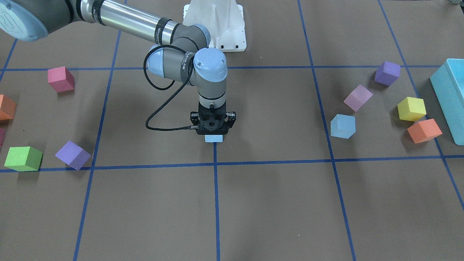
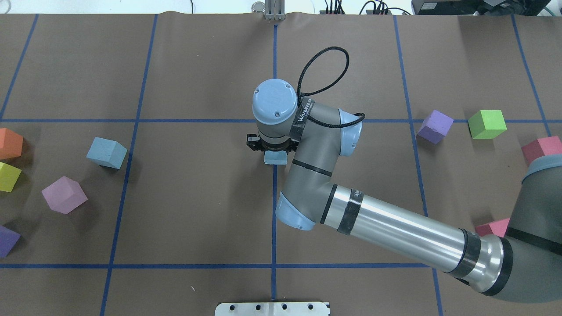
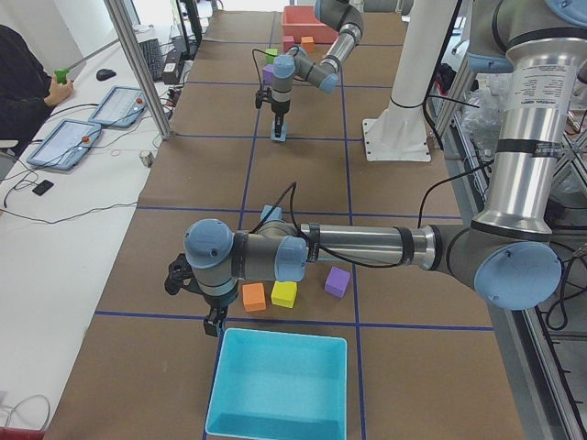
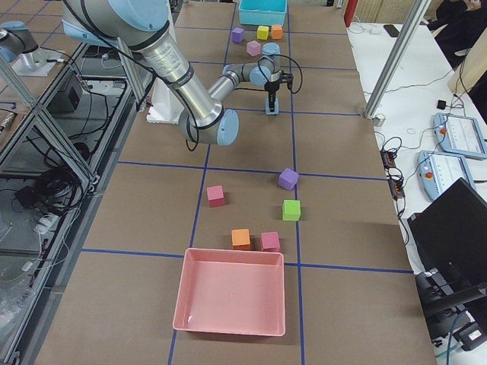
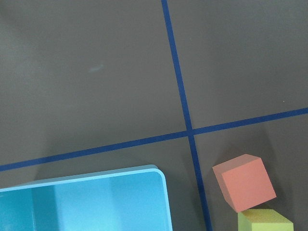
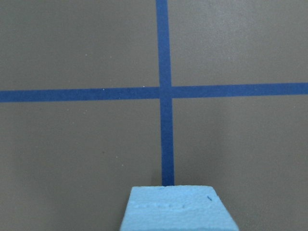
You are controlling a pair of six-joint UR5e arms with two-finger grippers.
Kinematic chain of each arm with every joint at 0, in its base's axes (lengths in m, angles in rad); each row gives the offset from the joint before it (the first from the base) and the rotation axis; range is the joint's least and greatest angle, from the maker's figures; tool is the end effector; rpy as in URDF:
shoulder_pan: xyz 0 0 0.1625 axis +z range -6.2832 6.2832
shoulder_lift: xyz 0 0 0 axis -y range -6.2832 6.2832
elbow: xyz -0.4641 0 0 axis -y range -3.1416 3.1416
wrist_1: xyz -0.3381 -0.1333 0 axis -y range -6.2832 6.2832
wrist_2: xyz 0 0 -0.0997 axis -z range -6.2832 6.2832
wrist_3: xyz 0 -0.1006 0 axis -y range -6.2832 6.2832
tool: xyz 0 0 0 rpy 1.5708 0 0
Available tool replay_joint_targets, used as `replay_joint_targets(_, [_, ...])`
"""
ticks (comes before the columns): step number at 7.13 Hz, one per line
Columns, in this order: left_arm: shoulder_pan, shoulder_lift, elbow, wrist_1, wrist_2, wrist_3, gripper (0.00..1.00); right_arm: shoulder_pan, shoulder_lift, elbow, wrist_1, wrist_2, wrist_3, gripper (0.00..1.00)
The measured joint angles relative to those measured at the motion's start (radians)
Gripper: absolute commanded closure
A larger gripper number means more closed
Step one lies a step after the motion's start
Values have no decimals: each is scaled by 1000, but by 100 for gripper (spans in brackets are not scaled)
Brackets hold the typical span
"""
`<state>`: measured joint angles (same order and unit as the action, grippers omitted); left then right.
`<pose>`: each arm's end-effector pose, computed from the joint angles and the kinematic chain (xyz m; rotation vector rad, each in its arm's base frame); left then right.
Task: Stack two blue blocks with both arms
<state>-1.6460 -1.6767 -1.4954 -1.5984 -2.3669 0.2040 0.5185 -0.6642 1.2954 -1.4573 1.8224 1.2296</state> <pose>-0.0981 -0.4846 0.6781 0.1654 0.7812 0.1450 -0.6219 -0.4795 0.2531 0.0906 -0.7731 0.0746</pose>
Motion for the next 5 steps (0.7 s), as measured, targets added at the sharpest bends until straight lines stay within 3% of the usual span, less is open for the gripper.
replay_joint_targets(3, [0, 0, 0, 0, 0, 0, 2, 10, 0, 1, 0, 11, -3, 0])
replay_joint_targets(5, [0, 0, -1, 1, -2, 0, 2, 70, -3, 8, 2, 73, -59, 0])
